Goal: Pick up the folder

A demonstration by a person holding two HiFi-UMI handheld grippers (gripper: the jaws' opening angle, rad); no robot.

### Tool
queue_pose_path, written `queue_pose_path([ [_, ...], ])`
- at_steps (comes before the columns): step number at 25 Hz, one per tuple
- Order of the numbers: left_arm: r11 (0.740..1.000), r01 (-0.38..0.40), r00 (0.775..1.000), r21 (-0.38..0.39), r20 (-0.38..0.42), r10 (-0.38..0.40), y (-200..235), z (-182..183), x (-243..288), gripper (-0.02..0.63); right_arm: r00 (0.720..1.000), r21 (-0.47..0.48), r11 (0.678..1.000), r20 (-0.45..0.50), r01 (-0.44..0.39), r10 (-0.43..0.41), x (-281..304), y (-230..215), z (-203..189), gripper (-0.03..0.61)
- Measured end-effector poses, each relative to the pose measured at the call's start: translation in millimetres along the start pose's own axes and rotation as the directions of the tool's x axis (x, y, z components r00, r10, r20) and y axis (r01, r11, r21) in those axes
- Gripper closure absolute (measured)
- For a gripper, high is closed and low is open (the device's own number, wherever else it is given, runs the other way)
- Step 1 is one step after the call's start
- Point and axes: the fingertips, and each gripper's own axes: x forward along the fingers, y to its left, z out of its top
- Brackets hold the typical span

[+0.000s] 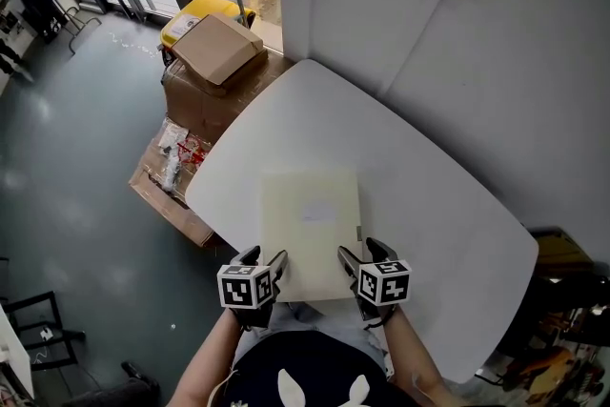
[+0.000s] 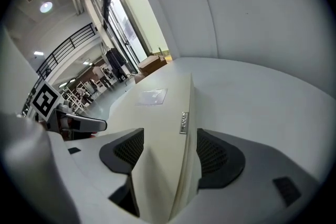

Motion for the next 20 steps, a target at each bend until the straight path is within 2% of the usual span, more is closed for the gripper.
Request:
queue_pose_path([
  [11, 0.997, 0.026, 0.999, -0.072, -0.045, -0.03, 9.8, -5.5, 11.0, 0.342, 0.996, 0.141, 0.987, -0.038, -0.073, 0.079, 13.9, -7.8, -13.0, 0.291],
  [16, 0.992, 0.079, 0.994, -0.101, -0.068, -0.086, 10.5, -7.0, 15.7, 0.342, 0.99, 0.2, 0.973, -0.048, -0.119, 0.131, 17.9, -9.3, -16.9, 0.288],
  [20, 0.987, 0.108, 0.987, -0.122, -0.104, -0.121, 15.7, -9.7, 19.4, 0.305, 0.984, 0.254, 0.955, -0.049, -0.153, 0.171, 20.9, -11.6, -20.1, 0.28],
])
